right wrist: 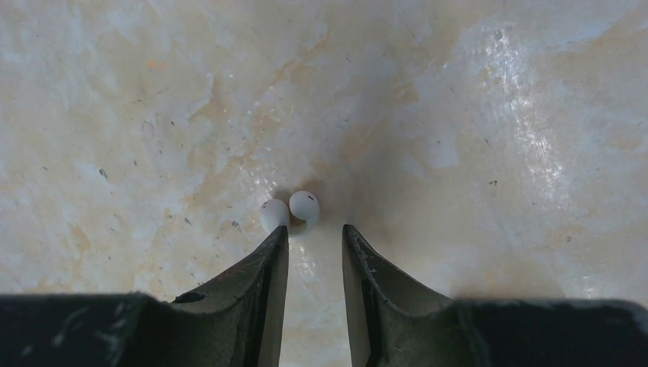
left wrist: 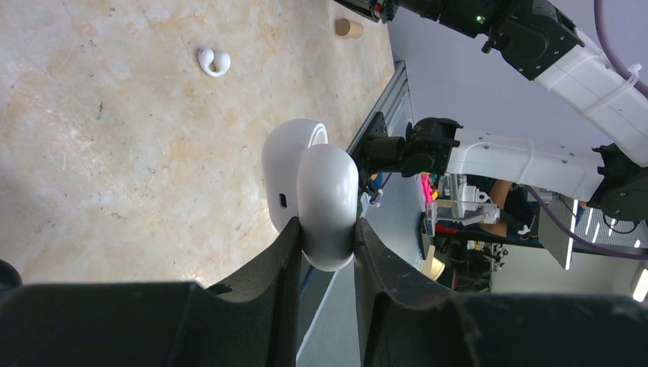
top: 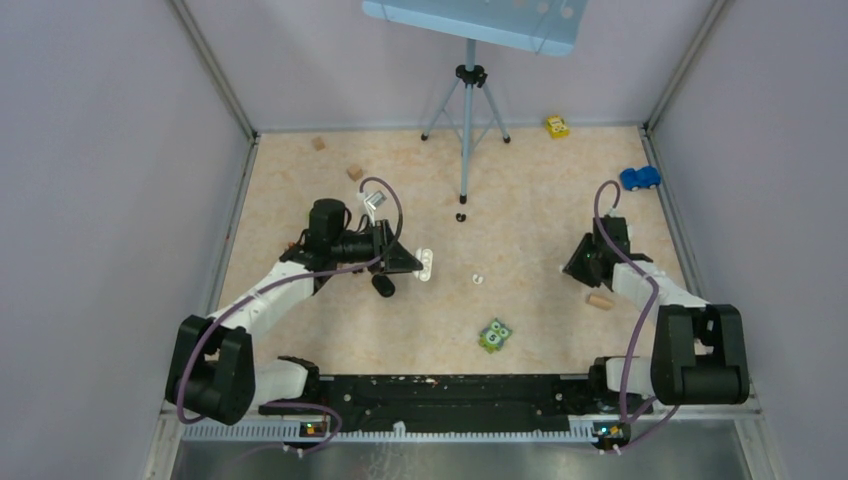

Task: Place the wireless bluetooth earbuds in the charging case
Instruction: Pick up the right earbud from the corner of the board.

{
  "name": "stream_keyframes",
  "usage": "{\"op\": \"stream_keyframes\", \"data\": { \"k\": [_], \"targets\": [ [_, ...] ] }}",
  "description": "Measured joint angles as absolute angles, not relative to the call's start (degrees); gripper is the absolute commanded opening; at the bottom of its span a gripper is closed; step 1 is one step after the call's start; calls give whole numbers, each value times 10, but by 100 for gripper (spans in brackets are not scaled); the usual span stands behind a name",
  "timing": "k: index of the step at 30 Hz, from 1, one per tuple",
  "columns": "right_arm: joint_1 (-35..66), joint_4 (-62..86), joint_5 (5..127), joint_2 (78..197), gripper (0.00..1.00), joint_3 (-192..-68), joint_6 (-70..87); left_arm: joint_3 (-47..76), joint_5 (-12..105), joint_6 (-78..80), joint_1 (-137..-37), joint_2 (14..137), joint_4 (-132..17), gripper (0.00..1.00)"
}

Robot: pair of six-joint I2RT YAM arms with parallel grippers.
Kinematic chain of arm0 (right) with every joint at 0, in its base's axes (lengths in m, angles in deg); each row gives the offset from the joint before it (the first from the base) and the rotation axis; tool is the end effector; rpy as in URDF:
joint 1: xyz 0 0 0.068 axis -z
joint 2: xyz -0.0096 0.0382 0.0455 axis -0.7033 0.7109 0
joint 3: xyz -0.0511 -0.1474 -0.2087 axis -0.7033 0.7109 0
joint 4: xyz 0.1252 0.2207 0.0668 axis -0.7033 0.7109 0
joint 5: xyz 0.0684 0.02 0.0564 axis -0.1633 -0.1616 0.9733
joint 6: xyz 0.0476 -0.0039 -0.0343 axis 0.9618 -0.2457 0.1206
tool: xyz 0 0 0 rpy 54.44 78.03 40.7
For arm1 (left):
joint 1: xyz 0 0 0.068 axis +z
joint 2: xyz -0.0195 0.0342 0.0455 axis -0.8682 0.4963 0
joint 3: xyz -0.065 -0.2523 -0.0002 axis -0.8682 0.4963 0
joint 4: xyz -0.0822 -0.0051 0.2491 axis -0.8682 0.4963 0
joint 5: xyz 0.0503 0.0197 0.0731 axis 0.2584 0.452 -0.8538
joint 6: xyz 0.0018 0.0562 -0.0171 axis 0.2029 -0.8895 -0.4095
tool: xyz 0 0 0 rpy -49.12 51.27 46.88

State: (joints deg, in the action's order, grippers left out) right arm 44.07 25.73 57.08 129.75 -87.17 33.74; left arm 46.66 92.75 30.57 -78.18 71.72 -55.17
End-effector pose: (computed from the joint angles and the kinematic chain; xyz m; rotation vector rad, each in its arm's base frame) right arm 0.2409 0.0017 0.1430 0.6996 2.4447 0.1994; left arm 0.2419 -0.1147 0.2214 0.1755 2.2787 -1.5891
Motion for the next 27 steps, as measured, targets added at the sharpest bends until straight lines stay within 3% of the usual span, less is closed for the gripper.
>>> {"op": "stream_keyframes", "data": {
  "k": [11,20,27],
  "targets": [
    [441,212,596,1319,31,-870,342,478,927,315,-782,703,-552,1],
    [440,195,608,1318,2,-868,342,478,927,318,-782,699,-553,2],
    [440,210,618,1279,0,-859,321,478,927,322,-782,699,-553,2]
  ]
}}
